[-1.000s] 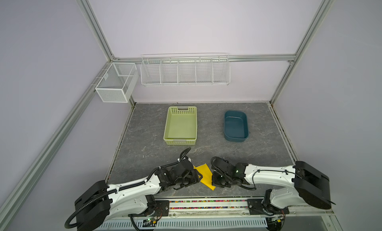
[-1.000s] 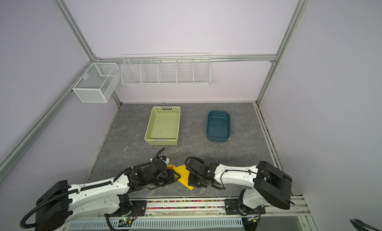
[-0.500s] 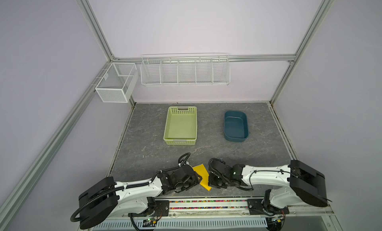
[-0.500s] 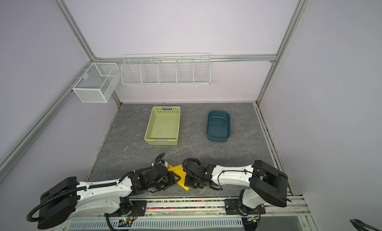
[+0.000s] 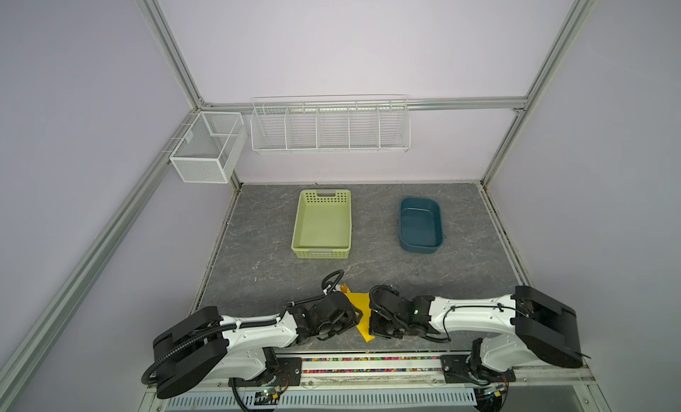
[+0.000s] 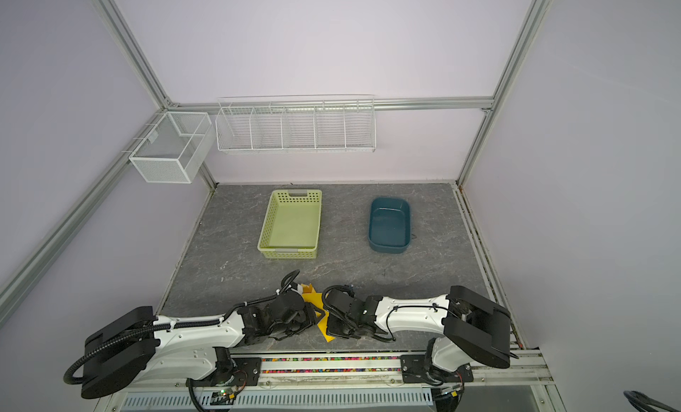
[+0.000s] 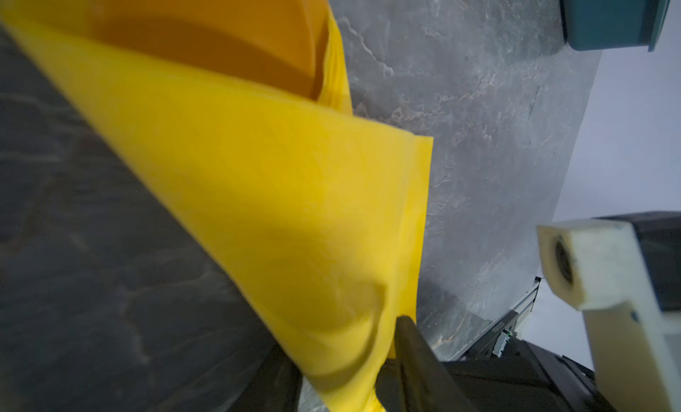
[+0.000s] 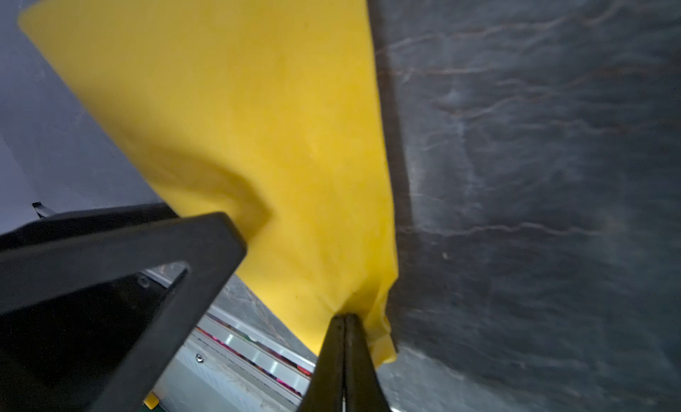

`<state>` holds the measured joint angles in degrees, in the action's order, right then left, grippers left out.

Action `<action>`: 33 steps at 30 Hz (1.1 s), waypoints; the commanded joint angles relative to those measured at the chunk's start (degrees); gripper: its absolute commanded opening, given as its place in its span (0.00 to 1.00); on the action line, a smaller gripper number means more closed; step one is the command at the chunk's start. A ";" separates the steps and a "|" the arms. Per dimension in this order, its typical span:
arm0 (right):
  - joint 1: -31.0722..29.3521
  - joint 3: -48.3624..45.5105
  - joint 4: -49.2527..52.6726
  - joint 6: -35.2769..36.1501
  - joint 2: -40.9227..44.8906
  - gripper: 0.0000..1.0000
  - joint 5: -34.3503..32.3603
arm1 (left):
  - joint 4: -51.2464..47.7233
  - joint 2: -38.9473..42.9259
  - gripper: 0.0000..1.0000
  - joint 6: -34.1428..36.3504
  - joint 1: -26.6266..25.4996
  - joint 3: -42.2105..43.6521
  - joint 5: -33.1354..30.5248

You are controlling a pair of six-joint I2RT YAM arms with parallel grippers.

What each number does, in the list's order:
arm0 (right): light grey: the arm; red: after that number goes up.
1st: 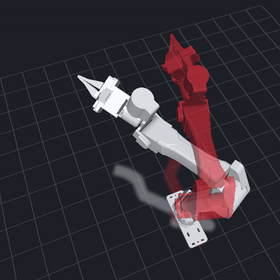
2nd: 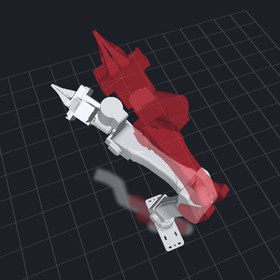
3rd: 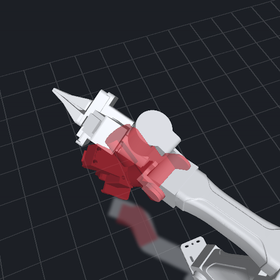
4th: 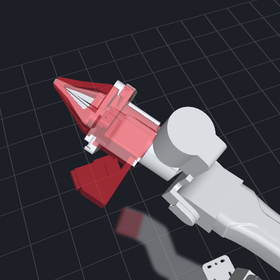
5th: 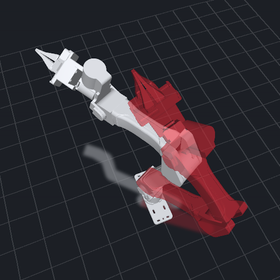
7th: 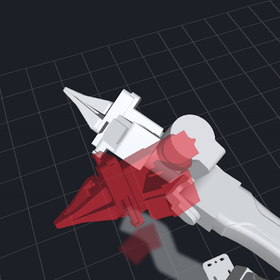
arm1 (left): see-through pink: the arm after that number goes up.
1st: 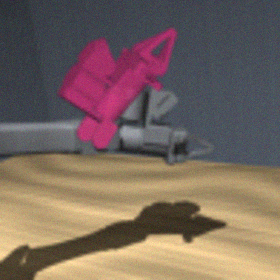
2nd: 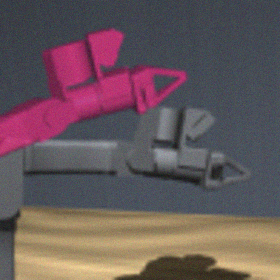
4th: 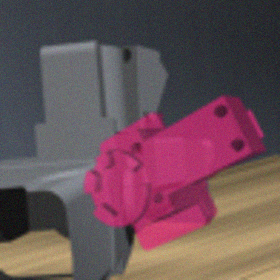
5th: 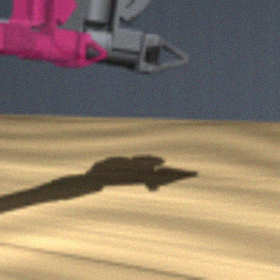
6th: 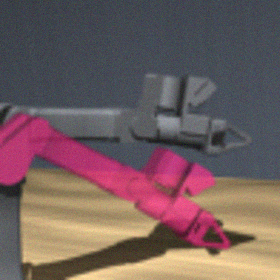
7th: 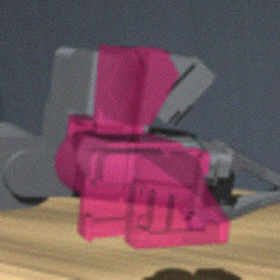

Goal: Place the utensils on the paper napkin and roll it up

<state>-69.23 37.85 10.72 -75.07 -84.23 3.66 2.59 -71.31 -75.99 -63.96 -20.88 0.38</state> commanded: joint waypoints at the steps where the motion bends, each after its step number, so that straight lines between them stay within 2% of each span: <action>1: -0.88 -1.37 3.35 -3.94 -0.71 0.06 -0.24 | -6.12 -2.45 0.41 3.55 1.02 -1.18 -1.81; 12: -1.28 -2.21 1.67 -4.01 -0.93 0.06 1.17 | -15.10 -14.53 0.41 11.92 2.79 -11.82 1.37; 16: -1.26 -2.34 2.14 -3.95 -0.74 0.06 0.81 | -17.54 -18.45 0.35 13.40 2.79 -14.68 1.60; 23: -0.88 -1.73 6.61 -2.48 1.62 0.09 -1.23 | -18.61 -18.10 0.22 13.41 2.79 -15.49 0.60; 25: -0.50 -1.36 7.87 -1.65 2.67 0.12 -1.72 | -18.71 -17.69 0.18 15.41 2.79 -15.72 0.11; 33: 2.24 -0.94 11.45 4.19 9.41 0.22 -2.42 | -18.22 -14.77 0.10 18.24 2.85 -17.23 -1.97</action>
<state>-67.88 37.41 18.72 -72.27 -77.78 2.57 -9.56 -86.56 -59.79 -61.39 -38.04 0.97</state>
